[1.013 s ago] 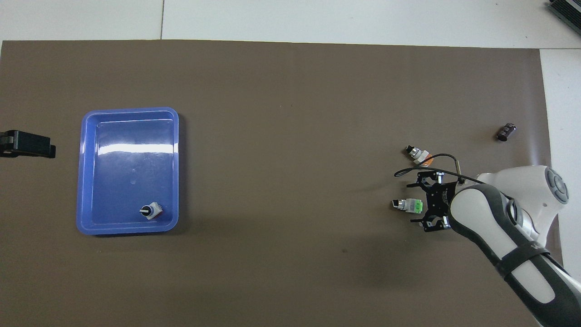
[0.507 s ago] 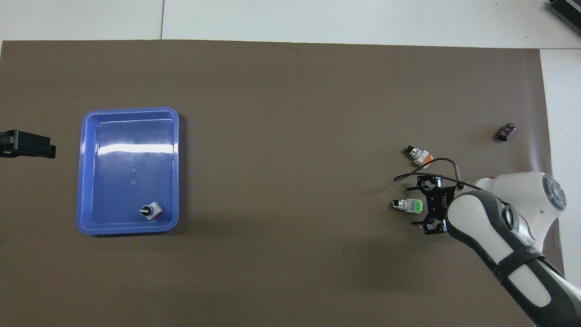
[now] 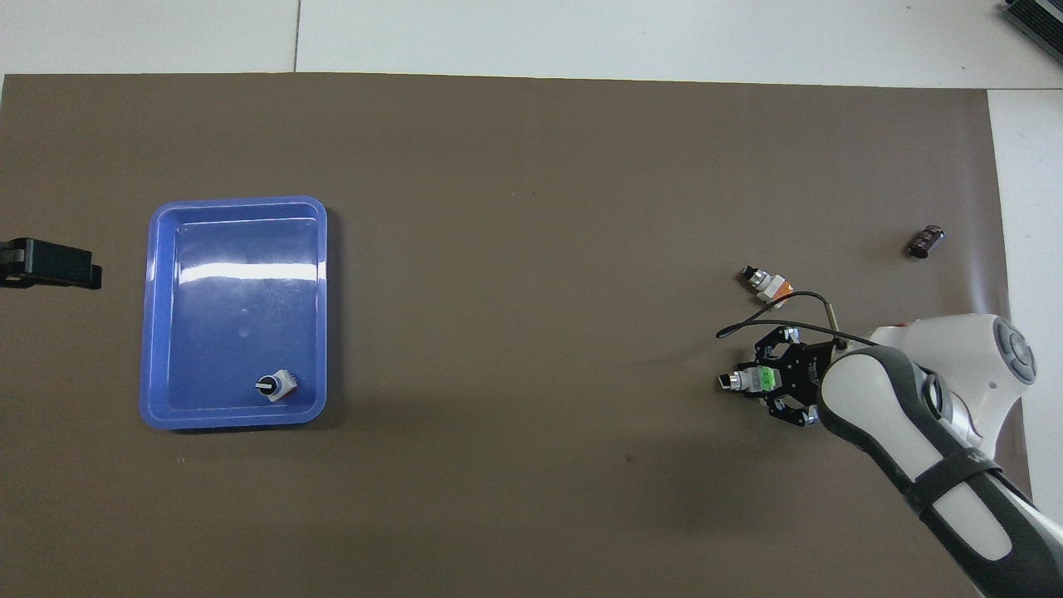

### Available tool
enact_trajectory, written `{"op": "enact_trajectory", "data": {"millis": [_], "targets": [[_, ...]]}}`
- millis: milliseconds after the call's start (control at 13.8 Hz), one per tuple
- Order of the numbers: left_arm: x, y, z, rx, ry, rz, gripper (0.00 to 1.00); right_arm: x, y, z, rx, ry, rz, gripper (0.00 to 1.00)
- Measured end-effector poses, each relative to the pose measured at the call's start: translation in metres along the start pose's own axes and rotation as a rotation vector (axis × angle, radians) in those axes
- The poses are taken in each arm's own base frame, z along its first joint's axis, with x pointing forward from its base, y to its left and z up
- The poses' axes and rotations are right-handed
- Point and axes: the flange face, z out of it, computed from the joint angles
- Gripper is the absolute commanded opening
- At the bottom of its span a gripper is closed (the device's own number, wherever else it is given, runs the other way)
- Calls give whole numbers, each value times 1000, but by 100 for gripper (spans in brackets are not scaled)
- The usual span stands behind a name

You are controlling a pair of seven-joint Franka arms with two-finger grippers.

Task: Turn and place switch with both arms
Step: 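Grasp the green-topped switch with the right gripper and lift it, then carry the switch toward the tray with the right gripper while the left gripper approaches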

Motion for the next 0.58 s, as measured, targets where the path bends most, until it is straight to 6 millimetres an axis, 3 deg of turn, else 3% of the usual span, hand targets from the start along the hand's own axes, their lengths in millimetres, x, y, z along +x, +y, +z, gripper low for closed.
{"op": "enact_trajectory", "data": {"millis": [145,289,579], "targets": [[0,0,0,0,0,0,100,-10,-7,-6,-2,-59,33,0],[0,0,0,0,0,0,100,-34,-23,-22,-2,-152,60,0],[0,0,0,0,0,0,100,-120,-58,-48,22,-269,75,0]]}}
